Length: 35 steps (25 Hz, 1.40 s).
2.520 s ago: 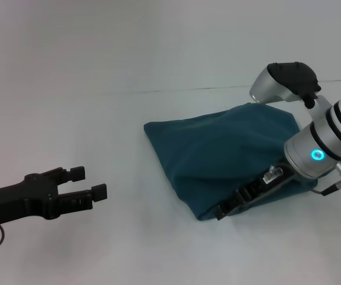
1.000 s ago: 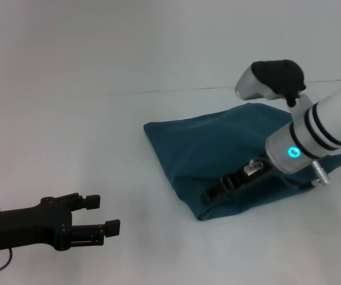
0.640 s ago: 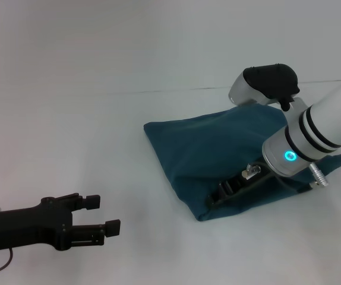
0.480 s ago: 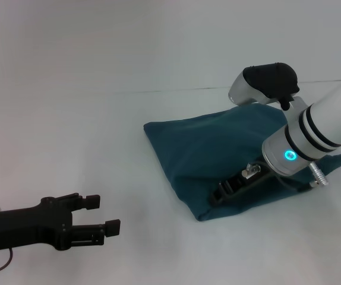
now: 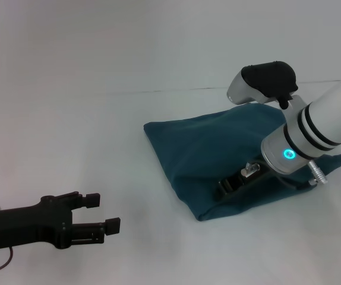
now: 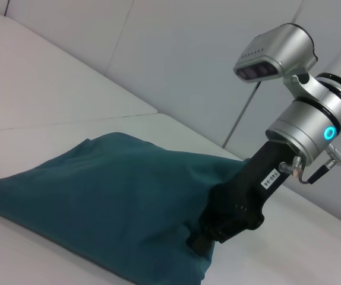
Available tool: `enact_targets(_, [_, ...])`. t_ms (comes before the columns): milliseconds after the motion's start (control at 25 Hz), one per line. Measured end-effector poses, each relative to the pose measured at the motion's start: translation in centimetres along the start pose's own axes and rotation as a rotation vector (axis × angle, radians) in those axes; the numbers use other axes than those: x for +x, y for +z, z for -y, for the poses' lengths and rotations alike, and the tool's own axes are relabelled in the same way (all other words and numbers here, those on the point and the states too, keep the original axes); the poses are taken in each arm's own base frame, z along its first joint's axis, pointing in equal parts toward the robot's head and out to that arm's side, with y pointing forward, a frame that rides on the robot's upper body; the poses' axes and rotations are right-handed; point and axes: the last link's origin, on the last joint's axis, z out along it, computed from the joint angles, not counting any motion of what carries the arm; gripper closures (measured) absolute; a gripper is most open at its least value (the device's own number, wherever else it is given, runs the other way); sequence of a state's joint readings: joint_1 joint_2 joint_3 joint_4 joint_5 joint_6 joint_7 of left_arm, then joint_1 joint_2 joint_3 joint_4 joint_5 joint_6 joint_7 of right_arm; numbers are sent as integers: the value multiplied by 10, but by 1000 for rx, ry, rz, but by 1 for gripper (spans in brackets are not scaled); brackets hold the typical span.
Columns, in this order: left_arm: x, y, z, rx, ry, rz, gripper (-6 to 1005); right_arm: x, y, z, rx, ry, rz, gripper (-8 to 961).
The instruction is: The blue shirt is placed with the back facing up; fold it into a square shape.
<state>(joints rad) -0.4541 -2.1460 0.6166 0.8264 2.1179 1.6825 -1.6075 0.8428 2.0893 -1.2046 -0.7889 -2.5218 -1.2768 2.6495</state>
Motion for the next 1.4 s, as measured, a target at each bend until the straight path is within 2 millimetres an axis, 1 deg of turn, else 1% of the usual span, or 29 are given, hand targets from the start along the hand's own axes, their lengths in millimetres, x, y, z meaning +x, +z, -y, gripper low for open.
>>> enact_targets(200, [0,0,0,-2,0,0,91,-1,-2,-1,1,-12,-14,953])
enact_targets(480, [1,3,-1,-4,-5,0,92,-5,-15,-5,5,-38,-6,791])
enact_targets(560, [1,4,-1,-1,-4,-1,93,-3,-18,-2,17,-29,-14,712])
enact_targets(720, [2,5,0,5,-1,-5,94,-2,-17,0,49,-23,-25,555])
enact_targets(920, [1,5,0,7,-1,-3,95,0,-11,-1,48,-13,-32,456])
enact_targets(1240, [-1,5,2,21,-8,-1,97,7,-16,-4,23,-11,-99,423])
enact_targets(1400, [0,6,2,20,-7,-2,98,6,-16,-3,27,-10,-96,391])
